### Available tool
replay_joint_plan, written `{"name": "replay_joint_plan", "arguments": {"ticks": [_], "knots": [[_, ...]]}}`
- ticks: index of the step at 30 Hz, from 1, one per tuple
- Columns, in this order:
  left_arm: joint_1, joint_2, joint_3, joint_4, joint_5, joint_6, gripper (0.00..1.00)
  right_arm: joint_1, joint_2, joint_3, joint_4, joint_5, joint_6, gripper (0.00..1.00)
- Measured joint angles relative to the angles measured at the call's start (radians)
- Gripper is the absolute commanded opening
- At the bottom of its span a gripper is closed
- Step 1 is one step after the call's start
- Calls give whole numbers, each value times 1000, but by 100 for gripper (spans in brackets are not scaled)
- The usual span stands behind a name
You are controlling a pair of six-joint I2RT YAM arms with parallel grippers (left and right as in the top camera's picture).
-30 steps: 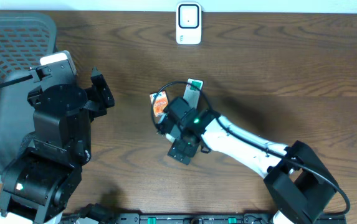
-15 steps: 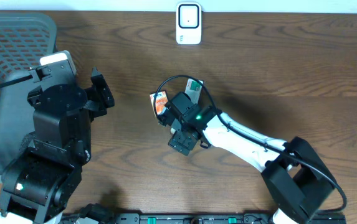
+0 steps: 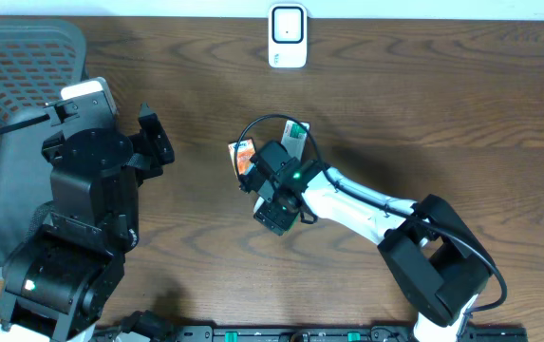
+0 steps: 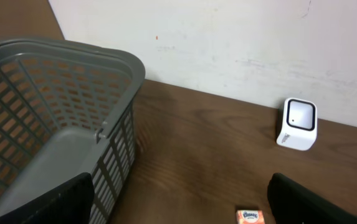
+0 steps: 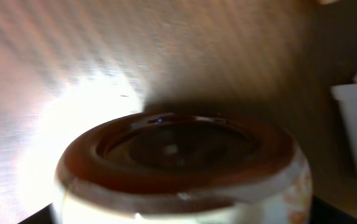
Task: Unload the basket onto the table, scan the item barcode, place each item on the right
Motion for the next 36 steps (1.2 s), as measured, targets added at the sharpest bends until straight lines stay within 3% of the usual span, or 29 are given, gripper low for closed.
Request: {"name": "replay_joint_plan", "arguments": {"ticks": [3, 8, 13, 20, 29, 36], "knots": [[0, 0, 0, 0, 0, 0, 89, -23, 8, 23, -48, -104, 14, 57], [0, 0, 0, 0, 0, 0, 89, -78, 29, 97, -188, -241, 34, 26], [0, 0, 0, 0, 0, 0, 89, -164, 30, 187, -299, -368, 38, 26], [0, 0, 0, 0, 0, 0, 89, -316, 30, 204, -351, -580, -1, 34], [0, 0, 0, 0, 0, 0, 89, -341, 30, 204, -362, -594, -19, 34], [0, 0, 0, 0, 0, 0, 89, -328, 30, 204, -364, -587, -19, 41]]}}
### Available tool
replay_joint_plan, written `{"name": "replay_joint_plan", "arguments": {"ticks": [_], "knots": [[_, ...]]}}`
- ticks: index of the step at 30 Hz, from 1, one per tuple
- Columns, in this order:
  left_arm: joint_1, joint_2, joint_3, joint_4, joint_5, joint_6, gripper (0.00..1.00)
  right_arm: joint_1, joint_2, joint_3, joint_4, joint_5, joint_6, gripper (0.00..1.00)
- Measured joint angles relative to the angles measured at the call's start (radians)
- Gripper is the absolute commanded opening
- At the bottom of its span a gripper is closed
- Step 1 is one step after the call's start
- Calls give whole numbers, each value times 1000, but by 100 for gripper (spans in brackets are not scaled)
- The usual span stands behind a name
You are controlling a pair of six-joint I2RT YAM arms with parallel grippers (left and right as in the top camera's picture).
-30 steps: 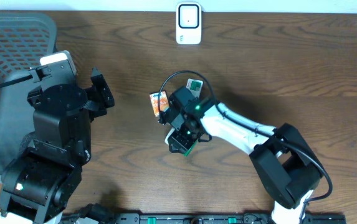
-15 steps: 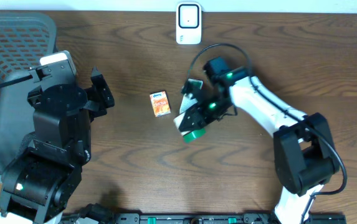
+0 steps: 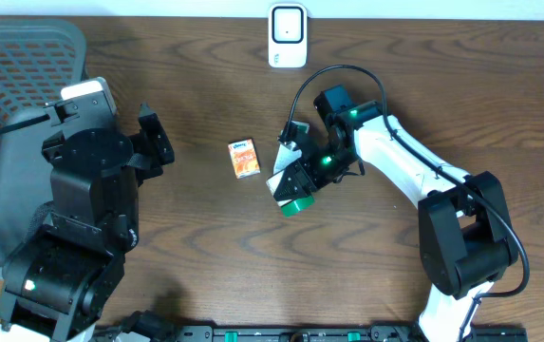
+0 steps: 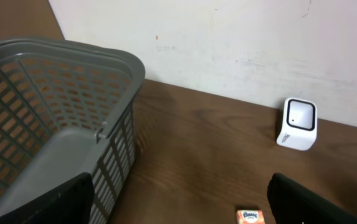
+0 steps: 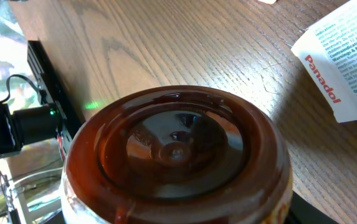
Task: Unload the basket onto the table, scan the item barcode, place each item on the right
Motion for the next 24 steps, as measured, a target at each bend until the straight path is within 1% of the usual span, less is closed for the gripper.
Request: {"name": "replay_joint_plan", "arguments": {"ticks": [6, 18, 24], "knots": [[0, 0, 0, 0, 0, 0, 89, 0, 0, 0, -6, -19, 12, 41], [0, 0, 0, 0, 0, 0, 89, -18, 0, 0, -22, -332, 21, 40], [0, 0, 0, 0, 0, 0, 89, -27, 0, 0, -23, -458, 23, 44]]}}
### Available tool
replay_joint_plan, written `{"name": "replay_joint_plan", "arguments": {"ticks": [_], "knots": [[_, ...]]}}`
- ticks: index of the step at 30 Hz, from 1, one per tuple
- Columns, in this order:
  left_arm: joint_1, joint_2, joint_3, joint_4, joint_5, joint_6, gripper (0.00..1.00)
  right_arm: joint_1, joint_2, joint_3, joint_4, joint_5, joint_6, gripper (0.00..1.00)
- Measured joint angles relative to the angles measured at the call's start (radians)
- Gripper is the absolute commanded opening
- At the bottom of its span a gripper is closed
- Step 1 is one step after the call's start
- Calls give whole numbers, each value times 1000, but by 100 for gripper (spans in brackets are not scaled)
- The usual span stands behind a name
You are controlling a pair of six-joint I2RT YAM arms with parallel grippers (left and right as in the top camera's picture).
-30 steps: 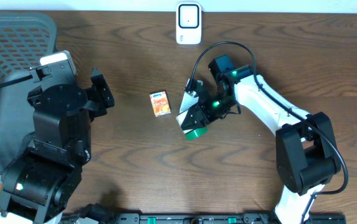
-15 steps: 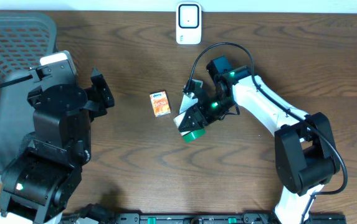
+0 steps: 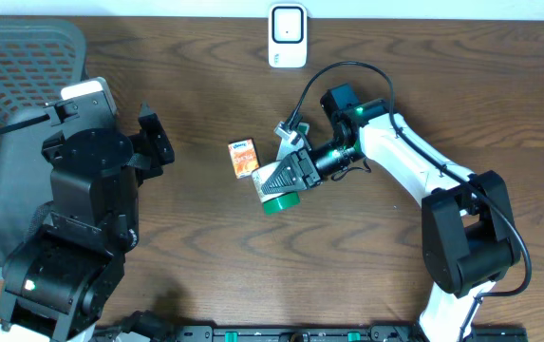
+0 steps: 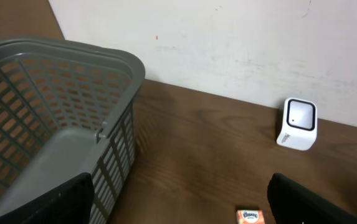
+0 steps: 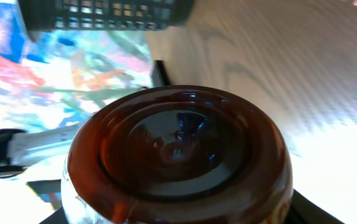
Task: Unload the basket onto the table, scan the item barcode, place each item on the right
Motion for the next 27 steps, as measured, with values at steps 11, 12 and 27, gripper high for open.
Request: {"name": "replay_joint_plan", "arguments": {"ticks": [11, 12, 27], "knots": [[0, 0, 0, 0, 0, 0, 89, -48, 0, 0, 0, -177, 4, 54], [0, 0, 0, 0, 0, 0, 89, -55, 0, 0, 0, -186, 4, 54], [0, 0, 0, 0, 0, 0, 89, -111, 0, 0, 5, -275, 12, 51]]}}
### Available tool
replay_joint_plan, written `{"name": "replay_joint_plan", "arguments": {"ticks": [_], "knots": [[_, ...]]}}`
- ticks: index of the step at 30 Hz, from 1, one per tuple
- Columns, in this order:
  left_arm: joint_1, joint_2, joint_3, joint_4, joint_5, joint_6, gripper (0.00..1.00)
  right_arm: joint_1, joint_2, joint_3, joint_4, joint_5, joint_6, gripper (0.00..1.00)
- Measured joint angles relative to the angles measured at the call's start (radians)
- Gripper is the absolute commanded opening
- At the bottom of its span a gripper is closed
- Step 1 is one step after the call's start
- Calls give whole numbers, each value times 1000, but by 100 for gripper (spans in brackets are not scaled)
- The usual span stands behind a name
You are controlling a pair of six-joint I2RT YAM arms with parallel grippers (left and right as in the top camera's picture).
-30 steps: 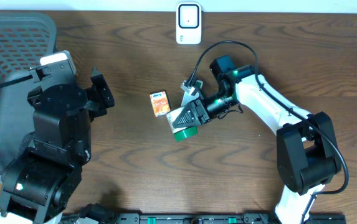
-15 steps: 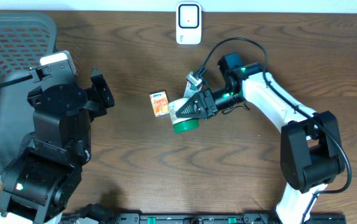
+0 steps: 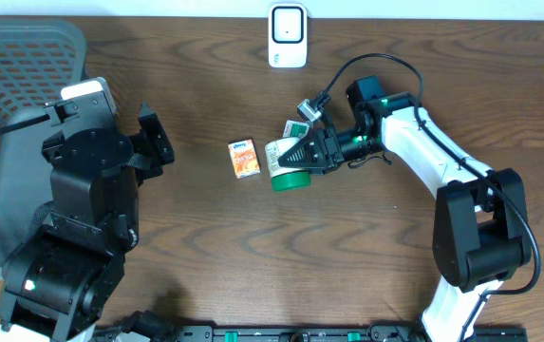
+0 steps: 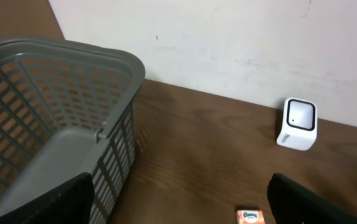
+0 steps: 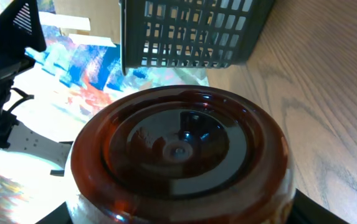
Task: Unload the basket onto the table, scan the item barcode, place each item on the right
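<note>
My right gripper (image 3: 302,156) is shut on a jar (image 3: 285,165) with a white label and a green lid, held on its side above the table's middle. In the right wrist view the jar's brown glass bottom (image 5: 179,148) fills the frame and hides the fingers. The white barcode scanner (image 3: 288,35) stands at the table's far edge, well behind the jar; it also shows as a scanner (image 4: 298,123) in the left wrist view. My left gripper (image 3: 153,144) rests open at the left, its dark fingers (image 4: 69,198) wide apart with nothing between them.
A grey plastic basket (image 3: 20,57) stands at the far left, the same basket (image 4: 47,118) filling the left wrist view's left side. An orange tissue pack (image 3: 244,159) lies just left of the jar. A white medicine box (image 3: 297,128) lies behind the gripper. A red packet is at the right edge.
The right gripper has moved right and towards the back with the jar, and has turned so that the jar's bottom now faces the basket. The left arm has not moved.
The right gripper was low over the table's middle, shut on the jar beside the medicine box. Then it held the jar raised with the green lid pointing forward-left. Later the jar was tilted further left, and now it lies level, a little nearer the scanner.
</note>
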Motion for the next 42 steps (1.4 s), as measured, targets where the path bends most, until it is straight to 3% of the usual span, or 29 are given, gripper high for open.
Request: {"name": "replay_joint_plan", "arguments": {"ticks": [4, 14, 23, 31, 42], "knots": [[0, 0, 0, 0, 0, 0, 89, 0, 0, 0, 10, 0, 0, 45], [0, 0, 0, 0, 0, 0, 89, 0, 0, -14, -76, 116, 3, 44], [0, 0, 0, 0, 0, 0, 89, 0, 0, -187, -23, 164, 47, 45], [0, 0, 0, 0, 0, 0, 89, 0, 56, -292, 169, 170, 276, 48], [0, 0, 0, 0, 0, 0, 89, 0, 65, -360, 198, 162, 552, 53]]}}
